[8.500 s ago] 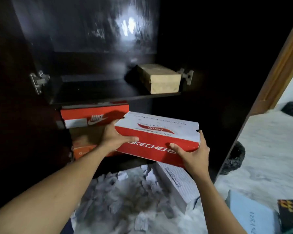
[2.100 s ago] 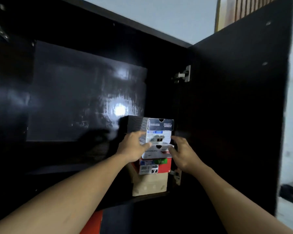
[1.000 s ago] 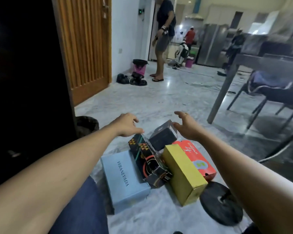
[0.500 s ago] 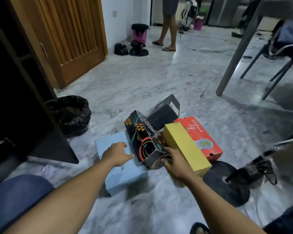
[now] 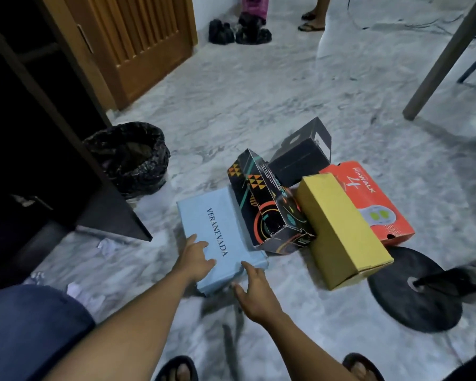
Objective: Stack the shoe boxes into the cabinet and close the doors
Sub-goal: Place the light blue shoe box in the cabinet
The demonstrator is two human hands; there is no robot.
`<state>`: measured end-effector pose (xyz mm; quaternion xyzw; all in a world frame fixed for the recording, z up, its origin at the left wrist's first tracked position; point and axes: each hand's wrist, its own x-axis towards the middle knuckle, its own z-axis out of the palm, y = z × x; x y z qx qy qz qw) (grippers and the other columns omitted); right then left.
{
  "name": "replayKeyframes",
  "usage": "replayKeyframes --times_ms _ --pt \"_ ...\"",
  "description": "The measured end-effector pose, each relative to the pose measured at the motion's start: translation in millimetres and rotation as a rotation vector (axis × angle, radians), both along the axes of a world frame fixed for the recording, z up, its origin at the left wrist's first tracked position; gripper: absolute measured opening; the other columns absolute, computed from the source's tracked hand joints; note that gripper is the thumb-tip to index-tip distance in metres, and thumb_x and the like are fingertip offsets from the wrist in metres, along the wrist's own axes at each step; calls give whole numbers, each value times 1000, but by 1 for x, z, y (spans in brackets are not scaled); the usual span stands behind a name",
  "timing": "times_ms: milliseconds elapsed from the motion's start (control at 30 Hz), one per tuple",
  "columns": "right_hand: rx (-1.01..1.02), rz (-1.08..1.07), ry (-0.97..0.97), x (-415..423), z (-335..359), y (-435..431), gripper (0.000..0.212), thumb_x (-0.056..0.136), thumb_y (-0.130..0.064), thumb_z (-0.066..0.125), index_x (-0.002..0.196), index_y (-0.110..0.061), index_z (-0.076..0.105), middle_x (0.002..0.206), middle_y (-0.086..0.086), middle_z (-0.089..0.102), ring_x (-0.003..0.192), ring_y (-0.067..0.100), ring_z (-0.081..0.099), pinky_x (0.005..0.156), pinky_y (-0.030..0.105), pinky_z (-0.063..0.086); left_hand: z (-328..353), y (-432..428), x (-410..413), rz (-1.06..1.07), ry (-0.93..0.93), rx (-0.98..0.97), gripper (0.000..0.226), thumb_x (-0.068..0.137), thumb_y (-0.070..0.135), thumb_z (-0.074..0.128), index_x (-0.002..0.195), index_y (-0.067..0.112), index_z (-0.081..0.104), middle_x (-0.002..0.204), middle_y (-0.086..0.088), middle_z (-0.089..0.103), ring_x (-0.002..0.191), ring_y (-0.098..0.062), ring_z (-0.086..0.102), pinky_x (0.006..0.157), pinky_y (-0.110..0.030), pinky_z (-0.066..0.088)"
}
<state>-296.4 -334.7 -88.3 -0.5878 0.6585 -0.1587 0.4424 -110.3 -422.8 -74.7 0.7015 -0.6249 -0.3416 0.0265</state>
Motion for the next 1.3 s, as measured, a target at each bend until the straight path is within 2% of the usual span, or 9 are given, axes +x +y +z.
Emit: replayKeyframes --times_ms 267,467,667,767,900,1033,1100,1167,1300 --pt "-49 -54 32 -3 -10 4 52 100 -36 49 149 -24 35 151 5 37 129 24 51 103 37 44 -8 36 2 13 23 -47 65 88 17 67 147 2 44 160 -4 34 145 -21 36 116 -26 28" --pt "-53 -217 94 -27 -8 16 52 98 -43 49 146 -24 41 148 2 47 131 24 50 104 38 43 -12 97 -28 -49 94 -32 66 86 28 72 143 5 50 153 -3 45 140 -18 43 113 -27 36" --pt "16 -186 148 -59 -8 3 70 95 -30 60 155 -19 27 158 4 36 141 27 39 111 41 37 -22 128 -51 -147 206 20 51 75 43 67 118 15 68 131 2 65 92 -14 71 88 -33 56" --pt "25 -203 102 -63 -15 -5 70 96 -18 59 157 -19 24 158 6 36 141 29 40 111 38 36 -19 118 -33 -108 95 -118 59 75 49 72 125 18 65 136 -1 63 117 -18 62 102 -30 48" --pt "51 -236 51 -68 -16 -18 64 100 -11 49 156 -28 25 146 17 49 126 36 51 100 42 44 -9 108 -2 25 -206 -139 97 68 64 78 149 28 39 160 6 28 140 -24 27 109 -40 29" --pt "-6 -243 44 -77 -12 -20 69 98 -22 53 156 -38 21 133 9 60 114 32 59 86 39 48 -18 97 20 205 -147 -95 146 42 65 90 158 25 9 166 -3 1 151 -30 5 120 -47 18" --pt "-53 -249 -45 -75 -8 3 68 93 -39 64 152 -35 29 132 -3 62 113 24 62 86 35 51 -32 90 31 284 55 -18 166 28 62 95 158 20 0 166 -5 12 151 -29 13 119 -49 26" --pt "-53 -225 -200 -70 -8 37 76 79 -53 78 141 -46 34 128 -25 60 113 8 62 85 24 51 -53 86 43 350 198 14 171 11 68 93 153 17 11 151 -5 43 139 -30 41 104 -51 47" --pt "-103 -100 -266 -65 -26 75 114 58 -46 95 147 -41 24 140 -29 49 130 -7 47 99 18 47 -50 95 42 389 303 -87 128 20 37 101 134 27 44 122 3 63 112 -22 60 82 -37 55"
